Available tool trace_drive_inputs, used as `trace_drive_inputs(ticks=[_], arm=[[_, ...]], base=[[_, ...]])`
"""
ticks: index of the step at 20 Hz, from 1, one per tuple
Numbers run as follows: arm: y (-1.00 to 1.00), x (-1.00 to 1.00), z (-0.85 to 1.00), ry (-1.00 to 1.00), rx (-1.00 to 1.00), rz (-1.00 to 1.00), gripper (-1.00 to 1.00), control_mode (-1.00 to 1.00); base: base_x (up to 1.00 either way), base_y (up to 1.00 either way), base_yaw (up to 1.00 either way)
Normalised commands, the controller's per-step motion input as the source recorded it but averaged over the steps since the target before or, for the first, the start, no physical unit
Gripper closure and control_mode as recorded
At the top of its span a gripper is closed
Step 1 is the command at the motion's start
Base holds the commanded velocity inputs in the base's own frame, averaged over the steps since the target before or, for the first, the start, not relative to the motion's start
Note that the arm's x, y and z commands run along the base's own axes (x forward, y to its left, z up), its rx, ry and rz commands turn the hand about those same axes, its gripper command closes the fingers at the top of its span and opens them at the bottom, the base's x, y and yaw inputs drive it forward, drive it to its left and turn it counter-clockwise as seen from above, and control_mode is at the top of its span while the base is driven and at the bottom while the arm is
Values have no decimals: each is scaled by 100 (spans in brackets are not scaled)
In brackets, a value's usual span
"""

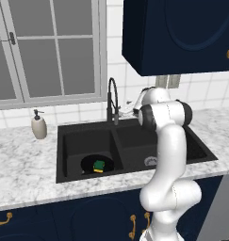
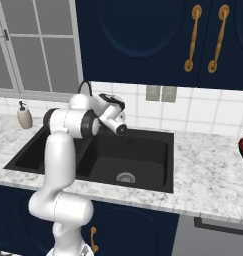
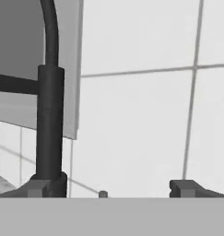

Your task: Pick the pan and sponge and place them into the sink. Then turn on the water.

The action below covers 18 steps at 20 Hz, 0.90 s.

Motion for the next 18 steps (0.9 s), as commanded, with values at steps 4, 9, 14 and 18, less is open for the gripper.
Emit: trace_drive_inputs(ticks=[4,9,14,18], arm=[[0,31,-29,0,0,2,-100,-100],[0,37,-41,0,0,1,-100,-100],[0,45,-24,0,0,0,-100,-100],[10,45,-13,0,0,0,-100,-100]], base=[[0,0,0],[0,0,0],[0,0,0],[0,0,0]])
